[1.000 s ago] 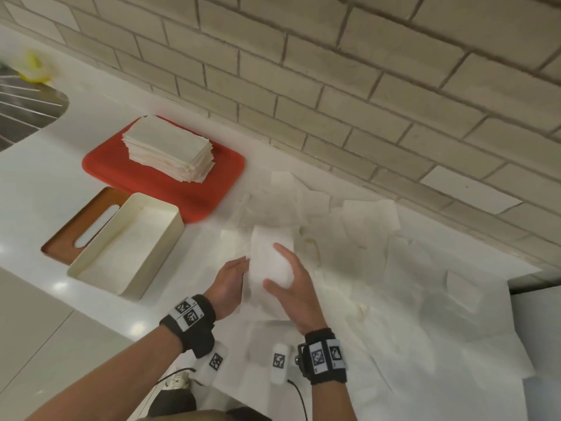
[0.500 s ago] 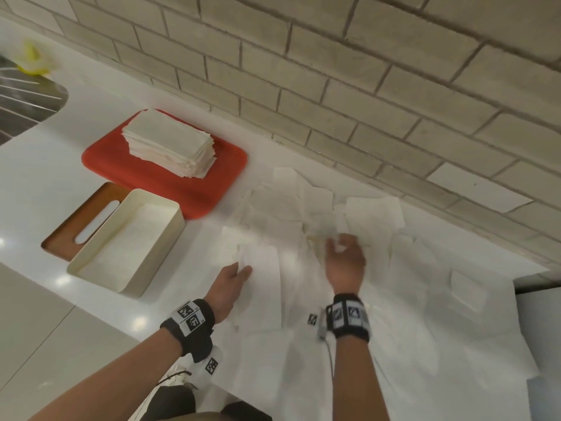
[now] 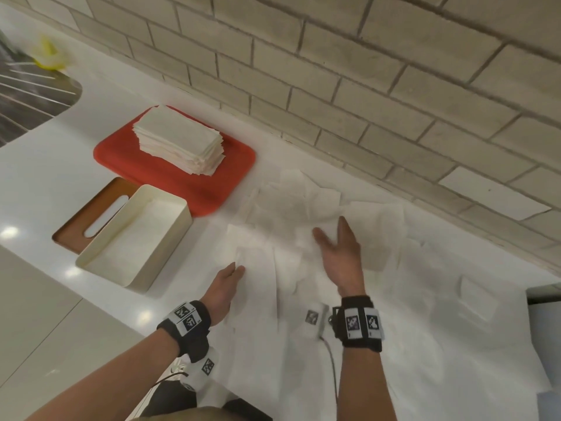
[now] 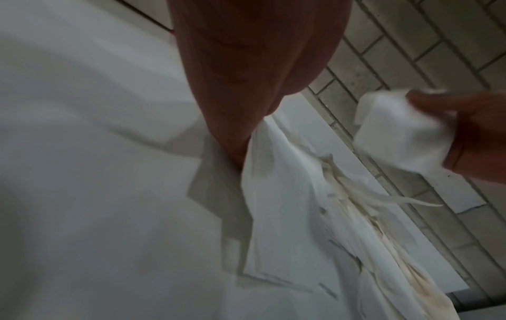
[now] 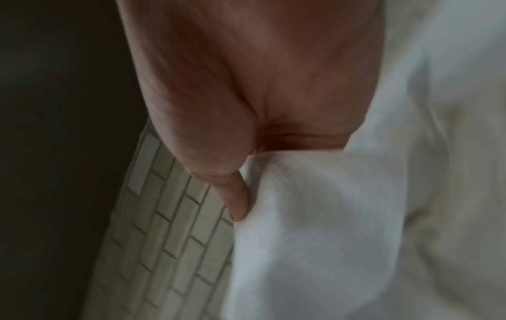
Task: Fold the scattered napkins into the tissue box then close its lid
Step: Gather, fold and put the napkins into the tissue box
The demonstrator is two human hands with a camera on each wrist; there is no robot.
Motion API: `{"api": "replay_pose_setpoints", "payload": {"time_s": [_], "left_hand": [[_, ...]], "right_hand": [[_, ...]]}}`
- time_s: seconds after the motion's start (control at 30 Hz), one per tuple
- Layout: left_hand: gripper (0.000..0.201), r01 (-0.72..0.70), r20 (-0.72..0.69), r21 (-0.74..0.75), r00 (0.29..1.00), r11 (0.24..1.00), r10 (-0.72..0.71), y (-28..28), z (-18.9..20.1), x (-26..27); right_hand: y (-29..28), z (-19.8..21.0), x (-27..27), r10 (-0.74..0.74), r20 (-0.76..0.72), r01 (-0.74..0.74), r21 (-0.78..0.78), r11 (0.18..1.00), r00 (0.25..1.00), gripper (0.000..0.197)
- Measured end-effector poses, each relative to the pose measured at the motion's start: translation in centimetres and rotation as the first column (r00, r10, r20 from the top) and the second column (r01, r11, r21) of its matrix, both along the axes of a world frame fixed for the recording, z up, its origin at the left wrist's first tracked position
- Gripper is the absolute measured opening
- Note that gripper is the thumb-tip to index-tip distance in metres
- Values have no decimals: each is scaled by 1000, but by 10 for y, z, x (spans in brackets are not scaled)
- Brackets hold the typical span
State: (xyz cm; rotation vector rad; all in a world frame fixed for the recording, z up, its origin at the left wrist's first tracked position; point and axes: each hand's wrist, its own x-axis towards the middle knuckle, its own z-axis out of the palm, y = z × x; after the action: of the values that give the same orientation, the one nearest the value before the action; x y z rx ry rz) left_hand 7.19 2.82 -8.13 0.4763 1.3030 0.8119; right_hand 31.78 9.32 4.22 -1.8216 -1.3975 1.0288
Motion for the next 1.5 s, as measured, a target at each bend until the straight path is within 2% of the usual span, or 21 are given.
{"api": "replay_pose_setpoints", "payload": {"time_s": [0.07, 0.13, 0.2, 0.33, 0.4, 0.47, 0.57, 0.63, 0.67, 0.73, 0.8, 0.87, 0.93, 1.0, 1.07, 1.13, 1.23, 1.33, 1.4, 1.47, 1.5], "left_hand": [[35, -26, 14, -36, 1000, 999, 26, 1, 0, 0], [38, -45, 38, -47, 998, 998, 47, 2, -1, -1], [45, -44, 92, -51, 995, 998, 48, 2, 0, -2], [61, -26, 164, -89, 986, 996, 41, 2, 9, -3], [47, 23, 115, -38, 993, 999, -19, 1, 11, -2], [29, 65, -21, 19, 998, 998, -64, -1, 3, -3], [26, 82, -117, 38, 990, 996, -77, -5, -5, -7], [27, 81, -135, 37, 988, 996, -75, -7, -4, -10], [27, 80, -141, 37, 987, 996, -74, -8, -4, -12], [27, 80, -144, 38, 987, 996, -74, -8, -5, -15], [28, 76, -151, 35, 986, 996, -70, -8, -4, -21], [30, 68, -127, 24, 990, 997, -65, -7, -3, -25], [34, 55, -89, 3, 994, 998, -55, -6, -1, -27], [37, 30, -51, -15, 998, 999, -31, -5, -1, -29], [42, 0, -5, -13, 1000, 1000, 0, -4, -1, -29], [50, -19, 30, -50, 999, 999, 20, -1, 3, -29], [57, 44, 84, -107, 996, 993, -35, 1, 8, -28], [34, 98, -55, -10, 994, 995, -99, -1, 10, -27], [26, 106, -104, 56, 990, 993, -100, -4, 11, -28], [29, 110, -45, 87, 993, 990, -106, -6, 13, -28], [33, 116, 13, 88, 993, 989, -118, -7, 17, -29]], "right_hand": [[-22, 1, -24, 16, -330, 11, 78, 997, 944, 54], [-42, -15, -44, 28, -448, -27, 8, 1000, 894, 46], [-60, -42, -63, 3, -446, -63, -119, 991, 895, 40], [-76, -92, -81, -31, -232, -30, -255, 967, 972, 39], [-71, -92, -80, 61, -137, -93, -245, 965, 989, 36], [-56, -84, -75, 69, 68, -55, -202, 978, 995, 33], [-23, -85, -69, -120, 418, 191, -133, 972, 900, 61], [-4, -91, -70, -78, 486, 200, -204, 958, 870, 75], [4, -93, -70, -61, 483, 189, -221, 957, 873, 69], [17, -90, -69, -90, 401, 157, -136, 978, 912, 48], [21, -70, -67, -136, 200, 140, -6, 990, 970, 35], [15, -39, -65, -135, -28, 137, 91, 986, 990, 27], [1, -9, -65, -97, -279, 148, 168, 975, 955, 23], [-15, 3, -68, -71, -477, 159, 147, 976, 876, 20], [-34, -11, -74, -77, -513, 136, 79, 988, 855, 32], [-53, -43, -85, -100, -440, 90, -44, 995, 893, 36], [-74, -83, -102, -58, -203, 13, -218, 976, 978, 40], [-83, -90, -113, 17, -49, -27, -207, 978, 999, 57], [-85, -90, -115, 1, 58, 9, -156, 988, 998, 59], [-88, -89, -121, -70, 134, 89, -147, 985, 989, 58], [-91, -88, -126, -78, 105, 95, -161, 982, 991, 57]]}}
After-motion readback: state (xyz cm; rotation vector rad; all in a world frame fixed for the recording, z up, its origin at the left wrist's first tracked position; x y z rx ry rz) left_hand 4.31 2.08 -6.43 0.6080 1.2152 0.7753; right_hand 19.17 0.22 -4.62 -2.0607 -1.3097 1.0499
